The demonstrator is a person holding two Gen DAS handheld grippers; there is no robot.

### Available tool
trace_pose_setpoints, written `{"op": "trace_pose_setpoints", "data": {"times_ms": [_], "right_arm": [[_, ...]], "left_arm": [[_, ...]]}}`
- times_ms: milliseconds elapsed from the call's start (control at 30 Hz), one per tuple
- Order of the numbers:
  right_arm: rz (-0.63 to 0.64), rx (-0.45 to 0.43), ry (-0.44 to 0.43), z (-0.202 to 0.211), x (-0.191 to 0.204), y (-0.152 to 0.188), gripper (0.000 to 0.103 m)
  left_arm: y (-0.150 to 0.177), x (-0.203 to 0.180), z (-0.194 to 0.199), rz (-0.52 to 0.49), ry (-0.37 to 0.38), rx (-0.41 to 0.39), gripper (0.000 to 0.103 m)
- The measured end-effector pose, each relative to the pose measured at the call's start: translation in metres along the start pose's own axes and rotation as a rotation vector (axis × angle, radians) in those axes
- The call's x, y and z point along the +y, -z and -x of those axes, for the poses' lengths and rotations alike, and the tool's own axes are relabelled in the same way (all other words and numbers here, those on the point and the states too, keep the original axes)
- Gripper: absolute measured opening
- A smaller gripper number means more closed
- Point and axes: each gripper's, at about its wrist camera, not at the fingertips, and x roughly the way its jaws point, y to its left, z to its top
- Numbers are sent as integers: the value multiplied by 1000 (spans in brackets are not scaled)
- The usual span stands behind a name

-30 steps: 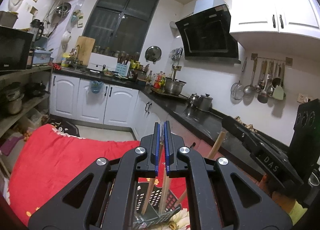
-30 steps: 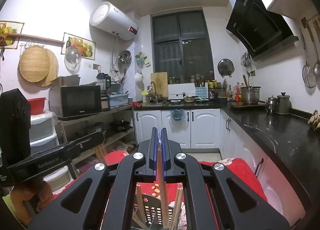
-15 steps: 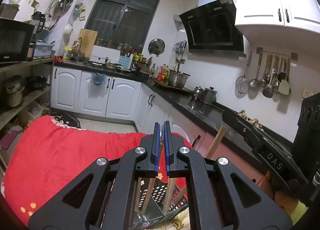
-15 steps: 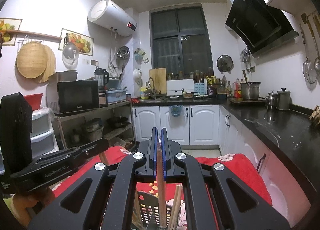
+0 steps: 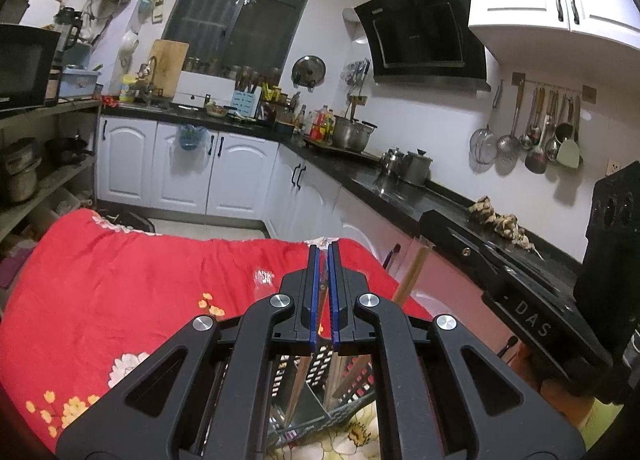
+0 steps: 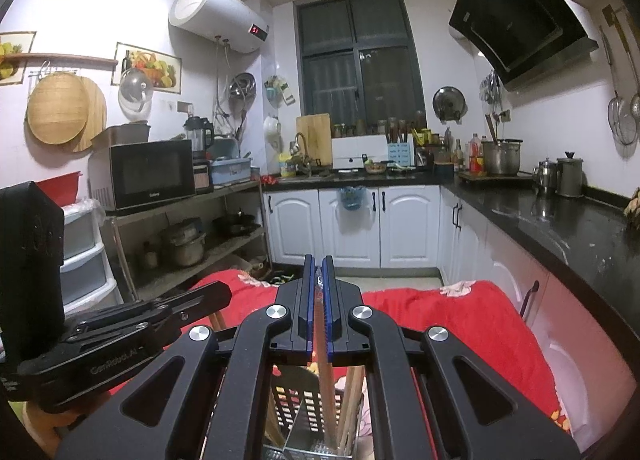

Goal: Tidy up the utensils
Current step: 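Lower the left tool's chopstick into the caddy and open while the right tool does likewise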

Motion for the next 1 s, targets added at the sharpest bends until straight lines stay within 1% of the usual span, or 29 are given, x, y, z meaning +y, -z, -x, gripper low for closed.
{"op": "trace_pose_setpoints", "data": {"times_ms": [500,600,633,667,700,733,833,933,967,1000], "right_arm": [[-47,90,32,-12,-8,25,4],[-57,90,29,-9,-10,27,5],[-55,86,31,-8,-10,28,7],[-56,85,36,-8,-10,27,9],[-61,86,34,-7,-11,27,18],[-67,87,30,-6,-12,27,23],[-79,95,22,-2,-14,27,25],[-90,89,16,3,-17,27,33],[-93,87,16,5,-18,27,33],[-95,86,16,7,-18,27,34]], "left_arm": [[17,5,-8,-7,-8,81,2],[19,6,-9,-7,-18,93,2],[19,7,-9,-4,-21,96,6],[20,7,-9,-1,-24,97,14],[20,8,-8,3,-28,98,18],[20,9,-7,9,-29,101,21],[20,11,-3,16,-23,96,24],[20,11,1,17,-24,89,33],[20,11,3,19,-23,86,37],[19,12,5,21,-24,82,38]]}}
